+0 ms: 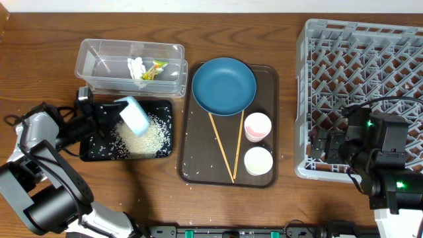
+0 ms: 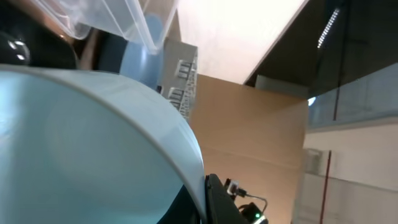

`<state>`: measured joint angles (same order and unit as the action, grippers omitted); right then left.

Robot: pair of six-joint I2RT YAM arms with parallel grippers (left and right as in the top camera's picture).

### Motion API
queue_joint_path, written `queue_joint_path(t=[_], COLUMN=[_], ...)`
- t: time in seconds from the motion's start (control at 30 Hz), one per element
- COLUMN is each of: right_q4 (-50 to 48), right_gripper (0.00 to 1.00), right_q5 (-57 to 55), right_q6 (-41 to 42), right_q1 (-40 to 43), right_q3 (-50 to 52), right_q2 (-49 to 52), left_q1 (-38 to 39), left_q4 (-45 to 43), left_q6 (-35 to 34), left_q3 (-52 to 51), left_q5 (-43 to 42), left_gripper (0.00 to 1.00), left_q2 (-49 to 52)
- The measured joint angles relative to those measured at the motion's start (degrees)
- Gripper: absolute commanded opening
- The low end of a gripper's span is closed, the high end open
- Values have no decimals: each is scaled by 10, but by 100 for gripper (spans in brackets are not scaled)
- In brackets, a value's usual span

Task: Sort waste into correct bins and load items into the dishwasher rack
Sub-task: 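Tip the bowl over the black tray to pour out the rice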

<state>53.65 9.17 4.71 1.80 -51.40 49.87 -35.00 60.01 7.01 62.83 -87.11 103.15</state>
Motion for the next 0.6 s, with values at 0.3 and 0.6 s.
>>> queue_joint_path(t=[0.3,0.6], right_q4=[1,4], right_gripper=[99,99], right_q5=[0,0], right_q6=[0,0], right_q1=[0,0], right_q3=[0,0], right_q2=[0,0], left_q1=[4,87], left_q4=[-3,40], left_q6=[44,97], left_q3=[0,0], left_q5=[2,47], left_gripper=[6,6], left_q2=[0,-54])
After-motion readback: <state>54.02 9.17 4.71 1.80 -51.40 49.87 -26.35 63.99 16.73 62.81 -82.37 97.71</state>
